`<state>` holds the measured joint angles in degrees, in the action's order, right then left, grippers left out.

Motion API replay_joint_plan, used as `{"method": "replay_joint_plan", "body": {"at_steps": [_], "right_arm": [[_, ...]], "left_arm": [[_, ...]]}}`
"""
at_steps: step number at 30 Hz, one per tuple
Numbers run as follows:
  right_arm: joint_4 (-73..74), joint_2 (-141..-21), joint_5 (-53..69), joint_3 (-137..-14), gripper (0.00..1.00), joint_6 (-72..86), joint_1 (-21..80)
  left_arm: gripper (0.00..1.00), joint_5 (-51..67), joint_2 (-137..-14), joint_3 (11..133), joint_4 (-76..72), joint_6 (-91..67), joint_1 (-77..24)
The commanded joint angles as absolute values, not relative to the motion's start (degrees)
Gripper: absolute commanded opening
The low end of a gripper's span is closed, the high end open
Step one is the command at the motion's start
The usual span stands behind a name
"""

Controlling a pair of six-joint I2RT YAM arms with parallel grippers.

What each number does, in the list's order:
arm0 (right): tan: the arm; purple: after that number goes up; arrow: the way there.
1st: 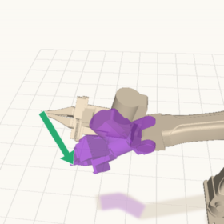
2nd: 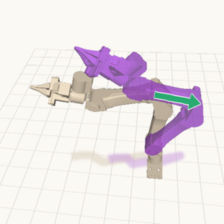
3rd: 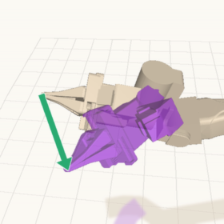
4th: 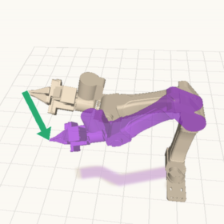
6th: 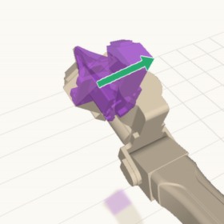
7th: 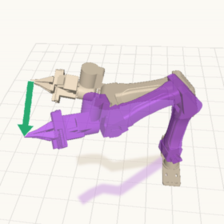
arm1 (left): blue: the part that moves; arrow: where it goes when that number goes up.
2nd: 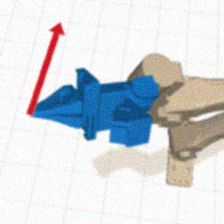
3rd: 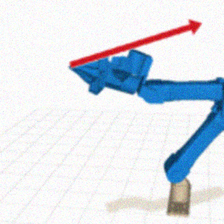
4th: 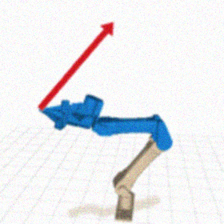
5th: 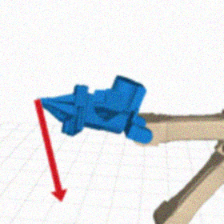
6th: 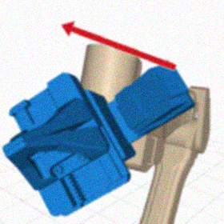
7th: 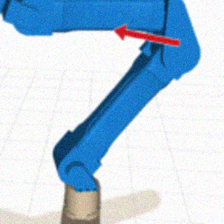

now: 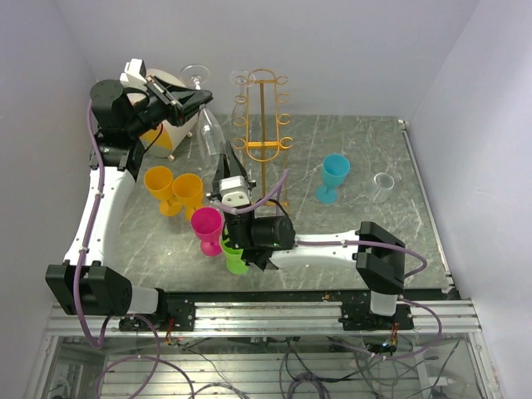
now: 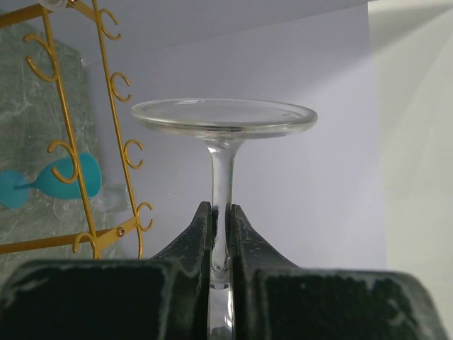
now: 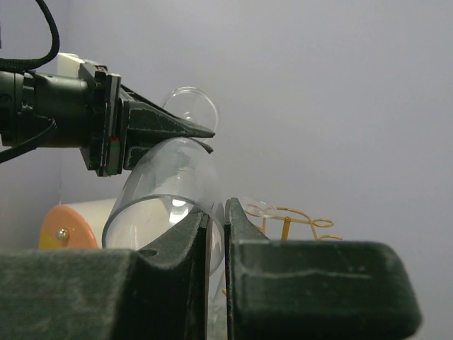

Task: Place the wine glass upside down on the wine glass rack

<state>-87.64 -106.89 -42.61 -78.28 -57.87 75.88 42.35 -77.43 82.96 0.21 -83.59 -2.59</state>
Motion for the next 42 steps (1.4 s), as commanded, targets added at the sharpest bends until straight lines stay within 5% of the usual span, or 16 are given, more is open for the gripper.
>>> {"method": "replay_joint_plan", "body": {"at_steps": [1,2,7,11,15,19,21,28,39,42], "right_arm": [[-93.2,-104.7,-45.0,-75.3,0.00,-55.8,76.7],[-91.7,-104.1,-45.4,-74.9,0.02,-55.1,76.8],[-77.9,-97.9,-47.2,-72.2,0.65,-47.4,78.6],[-60.3,-90.1,-46.9,-69.8,0.99,-37.6,78.8],[-37.5,-81.3,-47.0,-71.5,1.00,-24.2,77.7],[8.5,-80.9,-45.8,-91.4,1.00,5.2,66.1],[19.9,-81.7,-47.5,-96.7,1.00,10.4,62.9],[34.7,-77.3,-38.7,-98.8,1.00,23.2,46.8],[52.7,-79.3,-32.9,-99.1,0.99,29.2,24.1],[55.1,-77.7,-32.3,-96.2,0.92,29.2,20.2]], "left_arm": [[0.07,44.8,-76.4,83.8,-11.1,-85.1,-1.1],[0.07,45.2,-76.7,84.4,-12.2,-84.0,-0.9],[0.07,49.0,-80.5,90.8,-8.1,-77.3,4.2],[0.07,52.5,-84.3,97.9,-1.3,-66.7,6.5],[0.07,52.2,-85.3,103.8,5.3,-47.6,6.5],[0.07,44.5,-83.5,105.2,10.6,-25.8,5.3],[0.07,42.4,-83.3,103.8,9.4,-20.9,5.0],[0.07,39.2,-80.8,86.7,-11.6,-3.0,-0.1],[0.07,41.7,-95.1,88.9,-18.6,6.6,-2.3],[0.07,43.3,-97.0,86.1,-25.8,7.9,-2.6]]}}
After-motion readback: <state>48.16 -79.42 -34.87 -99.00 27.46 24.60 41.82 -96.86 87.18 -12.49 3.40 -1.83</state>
